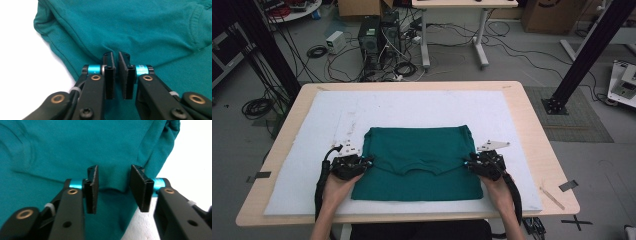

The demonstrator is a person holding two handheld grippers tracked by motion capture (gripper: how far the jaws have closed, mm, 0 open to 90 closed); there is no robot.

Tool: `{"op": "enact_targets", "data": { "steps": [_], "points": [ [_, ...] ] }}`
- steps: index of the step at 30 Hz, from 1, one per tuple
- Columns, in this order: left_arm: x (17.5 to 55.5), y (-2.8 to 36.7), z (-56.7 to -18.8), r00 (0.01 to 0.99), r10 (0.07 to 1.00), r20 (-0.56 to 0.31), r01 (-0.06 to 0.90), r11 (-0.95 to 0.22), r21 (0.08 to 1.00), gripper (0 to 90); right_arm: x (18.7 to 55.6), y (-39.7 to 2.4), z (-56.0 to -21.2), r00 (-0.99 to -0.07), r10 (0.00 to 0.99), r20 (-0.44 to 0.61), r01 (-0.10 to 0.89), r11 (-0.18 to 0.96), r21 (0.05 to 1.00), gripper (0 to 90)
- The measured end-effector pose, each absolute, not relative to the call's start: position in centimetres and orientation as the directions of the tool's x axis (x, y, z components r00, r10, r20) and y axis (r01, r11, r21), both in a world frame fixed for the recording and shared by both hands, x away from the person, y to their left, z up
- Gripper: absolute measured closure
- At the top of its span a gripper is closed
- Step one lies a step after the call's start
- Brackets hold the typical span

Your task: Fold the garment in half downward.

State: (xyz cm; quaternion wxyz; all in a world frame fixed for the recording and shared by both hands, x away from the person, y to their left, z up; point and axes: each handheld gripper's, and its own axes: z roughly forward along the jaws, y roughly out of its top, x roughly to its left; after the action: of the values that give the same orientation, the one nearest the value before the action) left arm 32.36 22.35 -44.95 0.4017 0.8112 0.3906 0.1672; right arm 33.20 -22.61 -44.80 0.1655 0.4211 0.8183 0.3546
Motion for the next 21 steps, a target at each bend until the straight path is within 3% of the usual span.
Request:
{"op": "enact_targets", "data": {
  "steps": [8,12,21],
  "points": [
    [32.2,22.4,-44.8,0.636,0.771,-0.049,0.495,-0.358,0.792,86.2,33.0,-22.6,-44.8,-0.613,0.79,0.027,0.552,0.403,0.73,86.3],
    [31.8,22.9,-44.3,0.643,0.761,-0.088,0.491,-0.321,0.81,86.3,32.8,-22.8,-44.2,-0.623,0.78,0.054,0.553,0.391,0.736,87.2],
    [30.4,23.2,-43.9,0.682,0.729,-0.068,0.477,-0.371,0.797,86.5,31.7,-24.2,-44.1,-0.647,0.749,0.142,0.583,0.365,0.726,87.7]
  ]
}}
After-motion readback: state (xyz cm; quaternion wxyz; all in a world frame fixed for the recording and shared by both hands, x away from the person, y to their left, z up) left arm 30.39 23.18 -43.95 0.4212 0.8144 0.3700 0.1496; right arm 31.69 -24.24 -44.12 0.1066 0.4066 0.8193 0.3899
